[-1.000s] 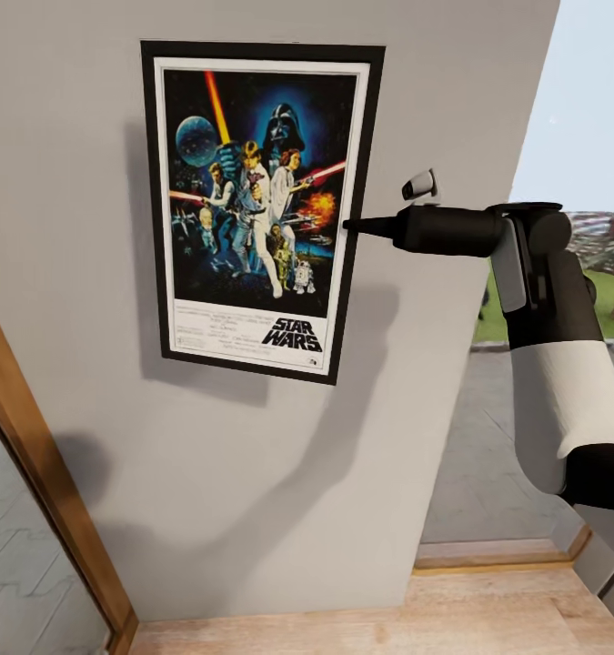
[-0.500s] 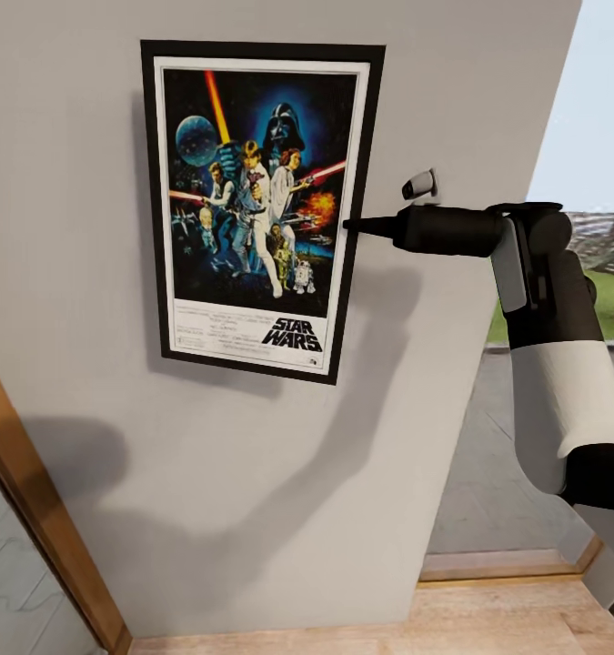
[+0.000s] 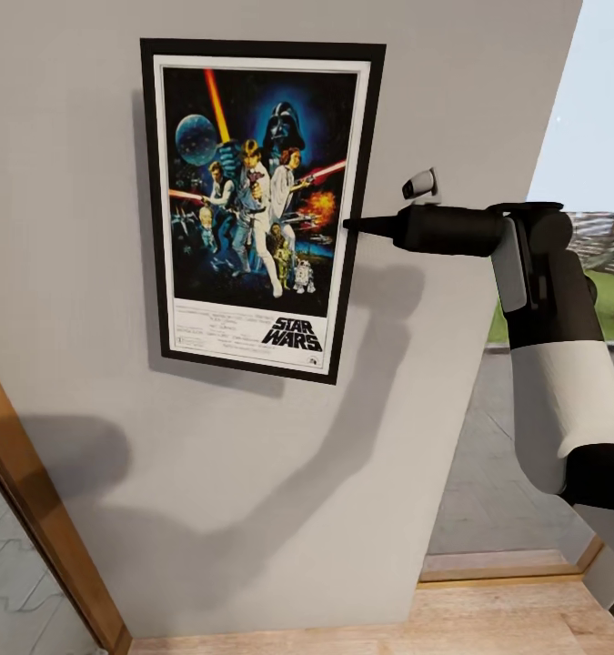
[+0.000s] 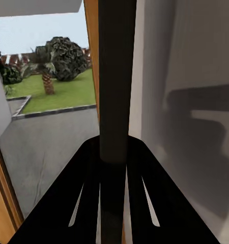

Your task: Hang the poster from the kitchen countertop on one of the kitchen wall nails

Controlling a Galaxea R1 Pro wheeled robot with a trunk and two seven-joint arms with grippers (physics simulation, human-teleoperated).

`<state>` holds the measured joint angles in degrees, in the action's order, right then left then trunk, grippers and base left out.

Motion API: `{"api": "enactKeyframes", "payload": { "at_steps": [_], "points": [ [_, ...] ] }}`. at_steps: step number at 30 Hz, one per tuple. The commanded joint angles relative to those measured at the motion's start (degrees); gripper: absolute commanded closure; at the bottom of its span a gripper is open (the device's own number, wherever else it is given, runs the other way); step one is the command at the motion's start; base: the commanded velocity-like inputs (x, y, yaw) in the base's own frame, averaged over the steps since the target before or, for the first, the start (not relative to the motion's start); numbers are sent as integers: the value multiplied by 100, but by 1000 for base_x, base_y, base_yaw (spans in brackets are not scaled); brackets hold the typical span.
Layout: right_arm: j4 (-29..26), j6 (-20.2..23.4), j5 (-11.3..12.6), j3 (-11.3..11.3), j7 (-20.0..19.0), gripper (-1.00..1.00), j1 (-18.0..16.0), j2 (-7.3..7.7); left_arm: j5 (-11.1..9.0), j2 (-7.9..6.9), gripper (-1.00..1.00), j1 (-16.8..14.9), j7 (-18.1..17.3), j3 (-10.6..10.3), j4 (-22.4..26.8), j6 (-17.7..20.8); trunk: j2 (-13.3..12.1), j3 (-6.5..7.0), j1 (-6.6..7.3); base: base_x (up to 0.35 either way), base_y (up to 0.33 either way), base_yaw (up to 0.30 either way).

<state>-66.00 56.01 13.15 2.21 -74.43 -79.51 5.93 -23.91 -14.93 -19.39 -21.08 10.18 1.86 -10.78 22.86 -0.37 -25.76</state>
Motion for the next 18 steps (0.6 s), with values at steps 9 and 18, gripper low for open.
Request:
{"api": "enactKeyframes", "payload": {
  "at_steps": [9, 18],
  "points": [
    [-1, 33, 21, 8, -1, 100, -3, 5, 18, -1, -100, -3, -30, 45, -10, -12, 6, -4, -2, 0, 51, 0],
    [-1, 32, 21, 8, -1, 100, -3, 5, 18, -1, -100, -3, -30, 45, -10, -12, 6, -4, -2, 0, 152, 0]
  ]
}}
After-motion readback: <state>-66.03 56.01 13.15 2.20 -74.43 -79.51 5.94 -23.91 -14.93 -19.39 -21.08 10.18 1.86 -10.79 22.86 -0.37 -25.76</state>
